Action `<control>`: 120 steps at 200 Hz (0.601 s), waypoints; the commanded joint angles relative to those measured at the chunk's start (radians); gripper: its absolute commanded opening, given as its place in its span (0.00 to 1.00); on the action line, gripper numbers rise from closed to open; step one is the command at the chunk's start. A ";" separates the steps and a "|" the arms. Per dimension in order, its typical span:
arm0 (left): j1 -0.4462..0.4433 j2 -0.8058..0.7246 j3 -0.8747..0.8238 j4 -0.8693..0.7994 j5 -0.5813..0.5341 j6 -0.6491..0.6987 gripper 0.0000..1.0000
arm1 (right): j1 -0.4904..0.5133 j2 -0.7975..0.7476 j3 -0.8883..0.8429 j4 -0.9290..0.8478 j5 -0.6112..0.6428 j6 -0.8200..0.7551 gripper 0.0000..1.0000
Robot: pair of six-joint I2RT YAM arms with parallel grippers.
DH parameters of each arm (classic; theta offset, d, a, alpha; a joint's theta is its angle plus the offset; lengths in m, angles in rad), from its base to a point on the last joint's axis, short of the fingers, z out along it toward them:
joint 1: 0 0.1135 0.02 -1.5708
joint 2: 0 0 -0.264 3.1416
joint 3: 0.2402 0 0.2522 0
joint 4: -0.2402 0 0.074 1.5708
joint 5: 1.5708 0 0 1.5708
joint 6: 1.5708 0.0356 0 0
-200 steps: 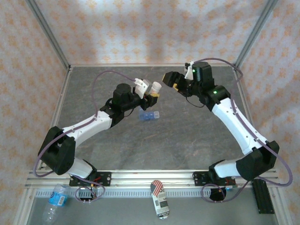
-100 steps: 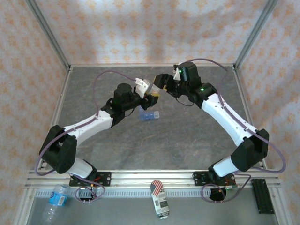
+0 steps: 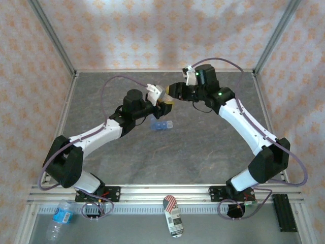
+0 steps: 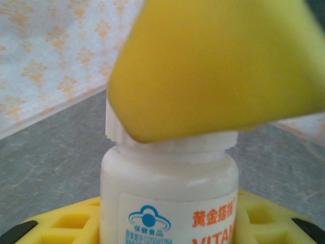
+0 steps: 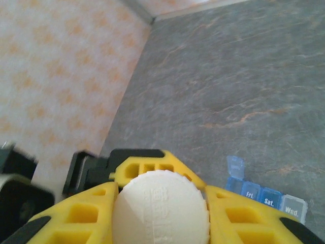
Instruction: Sort the pills into containers
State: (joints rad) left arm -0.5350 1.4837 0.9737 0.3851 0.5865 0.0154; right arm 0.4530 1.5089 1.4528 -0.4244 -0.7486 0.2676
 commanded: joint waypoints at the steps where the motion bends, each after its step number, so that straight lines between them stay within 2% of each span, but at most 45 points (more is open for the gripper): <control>1: 0.004 -0.039 0.038 0.035 0.199 -0.075 0.00 | -0.074 0.046 0.006 -0.044 -0.297 -0.255 0.36; 12: 0.007 -0.035 0.032 0.067 0.237 -0.120 0.00 | -0.097 0.083 0.035 -0.094 -0.371 -0.282 0.37; 28: 0.007 -0.038 0.021 0.091 0.218 -0.139 0.00 | -0.106 0.109 0.073 -0.144 -0.376 -0.285 0.43; 44: 0.006 -0.048 0.017 0.049 0.132 -0.083 0.00 | -0.106 0.070 0.050 -0.081 -0.290 -0.188 0.63; 61: -0.001 -0.061 0.008 0.002 -0.014 -0.004 0.00 | -0.106 0.003 0.014 -0.008 -0.125 -0.032 0.81; 96: -0.006 -0.061 0.006 -0.017 -0.139 0.094 0.00 | -0.082 -0.064 -0.048 0.038 0.148 0.295 0.83; 120: -0.013 -0.043 0.024 -0.036 -0.149 0.119 0.00 | -0.008 -0.084 -0.059 0.040 0.272 0.346 0.83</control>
State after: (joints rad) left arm -0.5369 1.4651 0.9745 0.3565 0.5041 0.0608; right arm 0.3840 1.4567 1.4113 -0.4244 -0.7071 0.4530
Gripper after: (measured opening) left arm 0.454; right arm 0.829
